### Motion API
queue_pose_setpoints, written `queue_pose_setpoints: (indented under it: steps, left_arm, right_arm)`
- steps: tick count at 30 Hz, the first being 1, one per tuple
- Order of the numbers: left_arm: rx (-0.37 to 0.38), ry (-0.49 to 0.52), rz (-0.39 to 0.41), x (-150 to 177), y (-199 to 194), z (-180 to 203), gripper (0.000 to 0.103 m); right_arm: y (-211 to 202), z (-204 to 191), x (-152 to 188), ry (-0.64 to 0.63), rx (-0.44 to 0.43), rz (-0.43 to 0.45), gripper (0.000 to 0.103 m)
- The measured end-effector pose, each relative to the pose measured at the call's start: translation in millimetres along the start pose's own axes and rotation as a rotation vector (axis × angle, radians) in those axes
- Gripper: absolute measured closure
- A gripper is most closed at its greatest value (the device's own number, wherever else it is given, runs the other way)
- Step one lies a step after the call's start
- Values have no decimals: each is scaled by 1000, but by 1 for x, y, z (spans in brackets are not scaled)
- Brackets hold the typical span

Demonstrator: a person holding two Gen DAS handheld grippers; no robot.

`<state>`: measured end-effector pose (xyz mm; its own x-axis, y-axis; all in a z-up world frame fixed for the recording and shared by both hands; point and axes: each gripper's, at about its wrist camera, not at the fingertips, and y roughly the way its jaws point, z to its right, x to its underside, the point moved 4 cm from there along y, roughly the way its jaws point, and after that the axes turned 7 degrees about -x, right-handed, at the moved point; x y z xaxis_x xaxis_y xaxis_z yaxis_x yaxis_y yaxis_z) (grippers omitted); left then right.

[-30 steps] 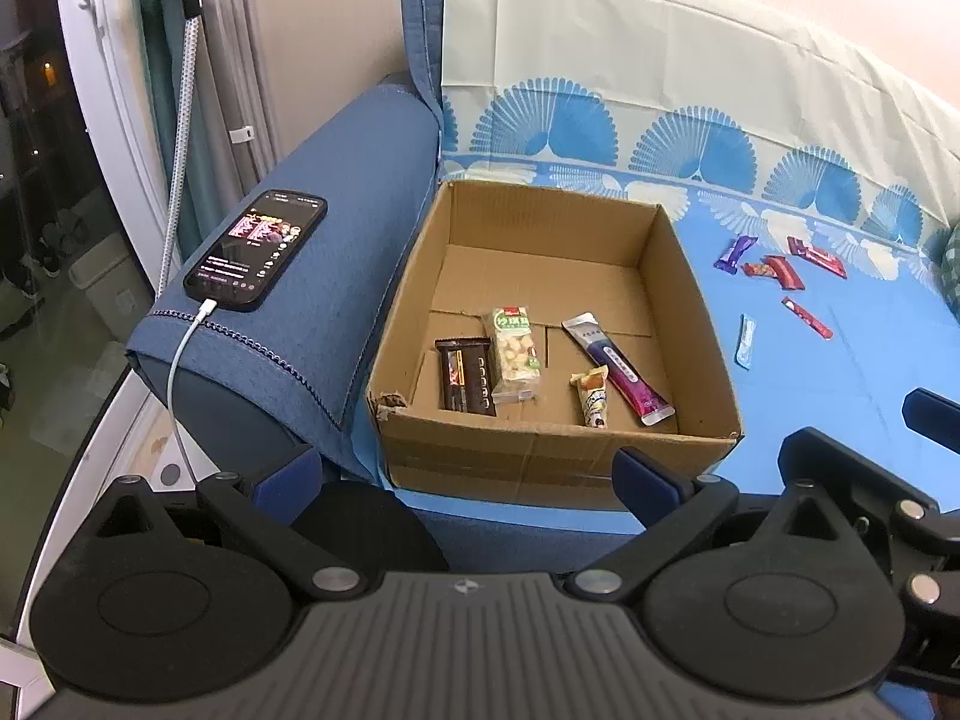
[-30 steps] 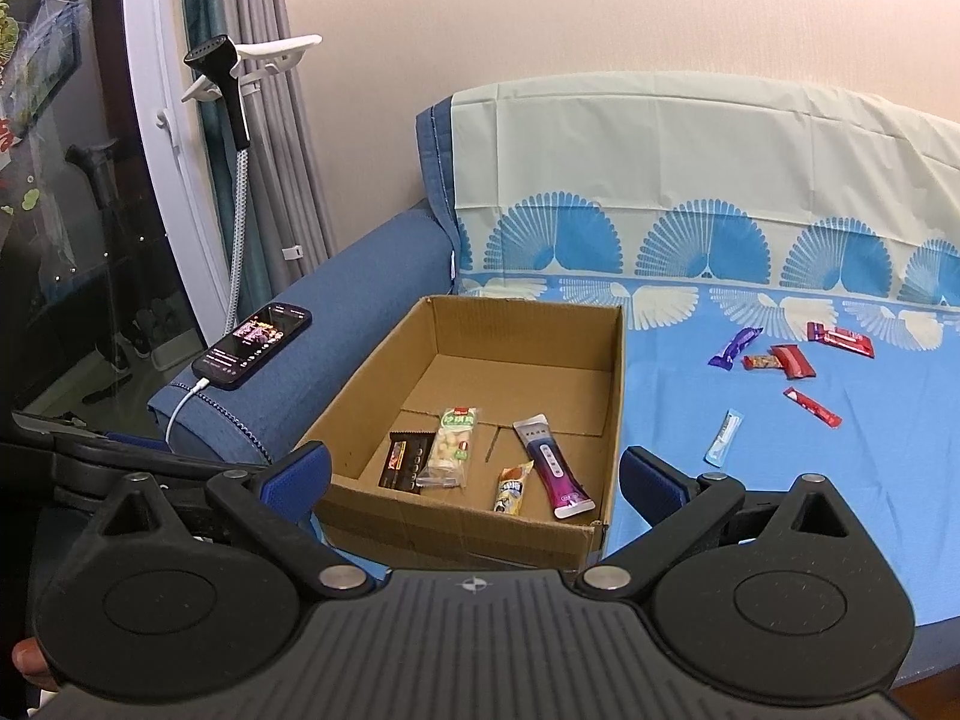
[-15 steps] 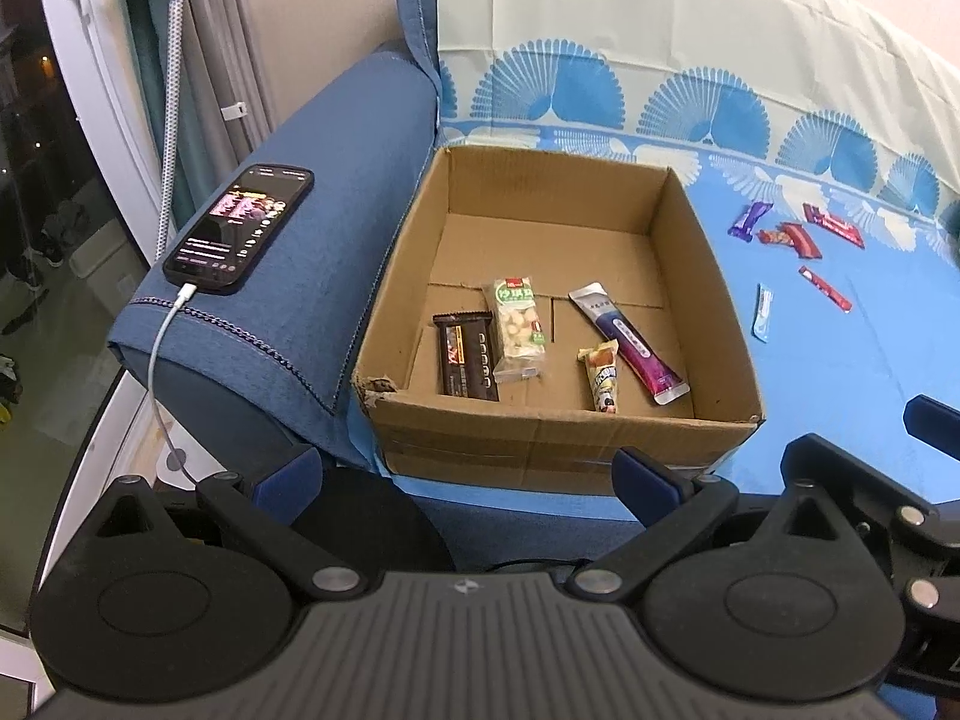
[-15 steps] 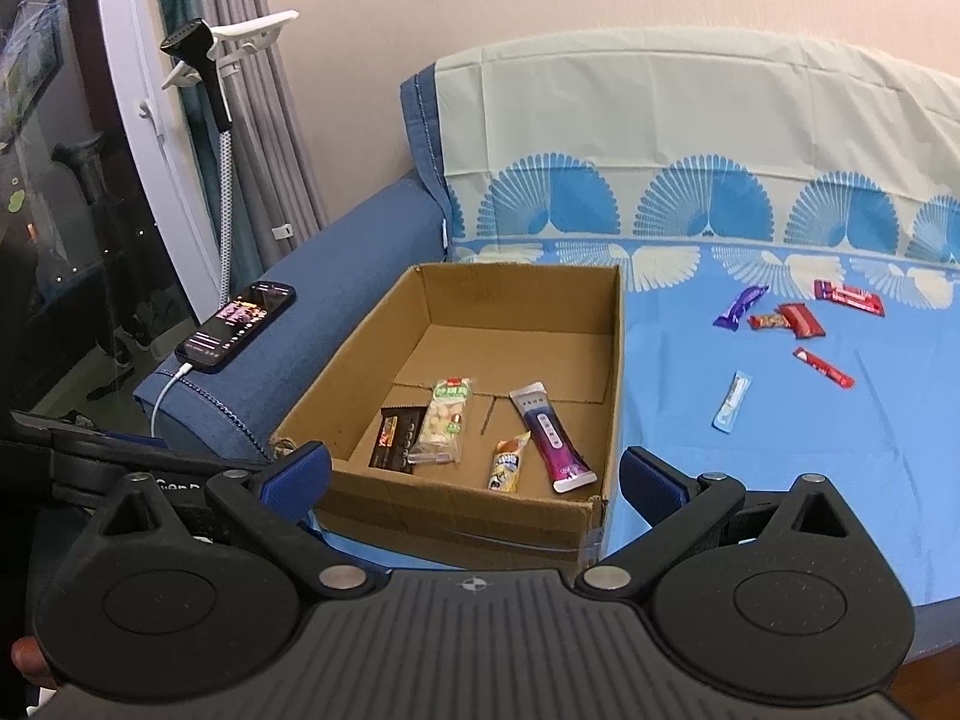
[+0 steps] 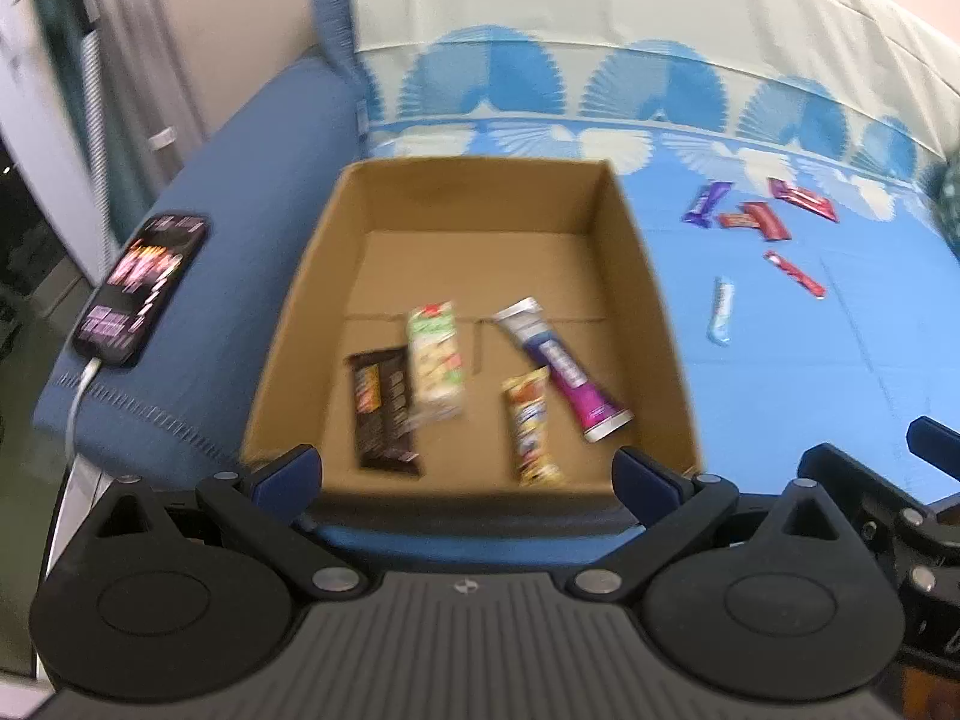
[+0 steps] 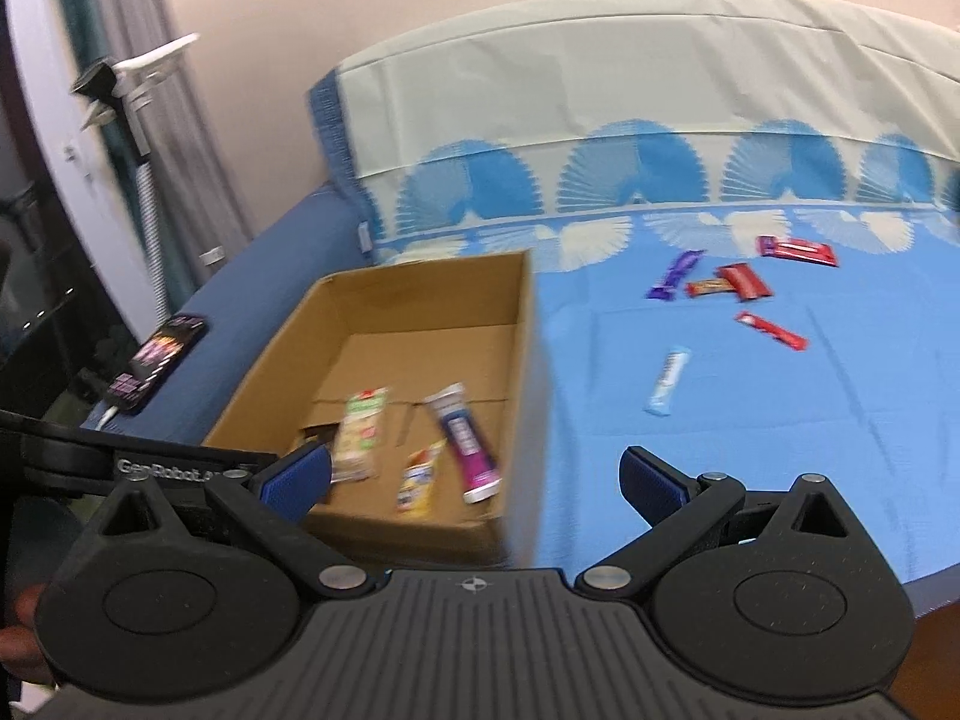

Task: Organize snacks
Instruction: 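Grasp the light-blue stick sachet with the left tool while the right tool grasps the red stick snack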

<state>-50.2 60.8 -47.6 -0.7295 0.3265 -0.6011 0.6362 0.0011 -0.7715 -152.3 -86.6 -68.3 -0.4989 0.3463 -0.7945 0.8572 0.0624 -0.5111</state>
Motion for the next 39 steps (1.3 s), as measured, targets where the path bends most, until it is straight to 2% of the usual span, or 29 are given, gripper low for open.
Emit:
queue_pose_setpoints:
  steps: [5,11,15,20,26,30,36,39]
  left_arm:
    - [58,59,18,-32,7,49,0]
    - [170,151,5,-69,28,132,0]
    - [229,222,-44,-87,60,192,0]
    - [226,309,-104,-102,121,252,0]
    - [145,369,-176,-111,209,292,0]
    - [152,350,-241,-116,257,304,0]
    - [153,320,-302,-118,307,308,0]
    - [202,273,-310,-120,316,300,0]
  right_arm:
    - [-3,56,-16,43,99,27,1]
    - [-2,134,-31,86,236,48,1]
    - [10,187,-40,97,314,52,1]
    - [46,244,-51,89,374,35,1]
    - [113,301,-56,56,386,-18,1]
    - [170,328,-57,20,352,-67,1]
    - [244,353,-62,-41,288,-117,1]
    - [275,360,-62,-83,259,-145,1]
